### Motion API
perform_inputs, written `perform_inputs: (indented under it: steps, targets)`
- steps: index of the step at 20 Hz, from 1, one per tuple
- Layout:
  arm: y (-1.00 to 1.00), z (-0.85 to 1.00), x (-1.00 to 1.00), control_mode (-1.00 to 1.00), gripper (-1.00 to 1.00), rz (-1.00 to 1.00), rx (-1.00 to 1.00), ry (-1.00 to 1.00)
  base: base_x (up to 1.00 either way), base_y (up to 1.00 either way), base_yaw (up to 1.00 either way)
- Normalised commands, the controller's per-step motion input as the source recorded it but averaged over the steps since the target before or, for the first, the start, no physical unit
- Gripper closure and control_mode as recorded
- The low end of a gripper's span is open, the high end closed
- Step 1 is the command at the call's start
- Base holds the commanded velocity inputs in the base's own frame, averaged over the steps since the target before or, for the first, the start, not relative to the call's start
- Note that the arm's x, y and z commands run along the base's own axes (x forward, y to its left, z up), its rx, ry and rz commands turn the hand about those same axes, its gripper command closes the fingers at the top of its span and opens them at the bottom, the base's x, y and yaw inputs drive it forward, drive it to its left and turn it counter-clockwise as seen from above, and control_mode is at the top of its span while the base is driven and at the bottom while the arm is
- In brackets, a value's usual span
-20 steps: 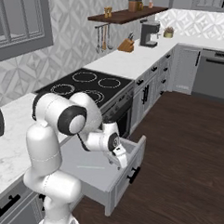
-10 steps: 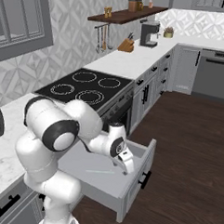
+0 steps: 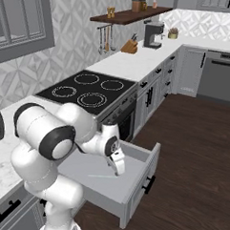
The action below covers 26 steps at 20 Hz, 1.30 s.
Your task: Take a straw from the drawer in front and place it inside the glass cup on the dining counter.
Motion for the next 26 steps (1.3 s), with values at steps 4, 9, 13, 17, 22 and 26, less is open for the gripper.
perform_inputs:
  steps: [4,9,13,17,22,26]
  targets:
    - [0.06,-0.24,0.1,-1.0,-1.0,-0.13,0.0,0.0,0.0,0.0,0.0]
    - [0.0,-0.36,0.14,-1.0,-1.0,-0.11,0.0,0.0,0.0,0.0,0.0]
    - [0.0,-0.39,0.25,-1.0,-1.0,-0.07,0.0,0.0,0.0,0.0,0.0]
    - [0.0,-0.28,0.29,-1.0,-1.0,-0.03,0.01,-0.03,0.0,0.0,0.0]
    - [0.0,-0.18,0.34,-1.0,-1.0,-0.01,0.04,-0.04,0.0,0.0,0.0]
    - [0.0,-0.19,0.15,-1.0,-1.0,0.0,0.03,-0.04,0.0,0.0,0.0]
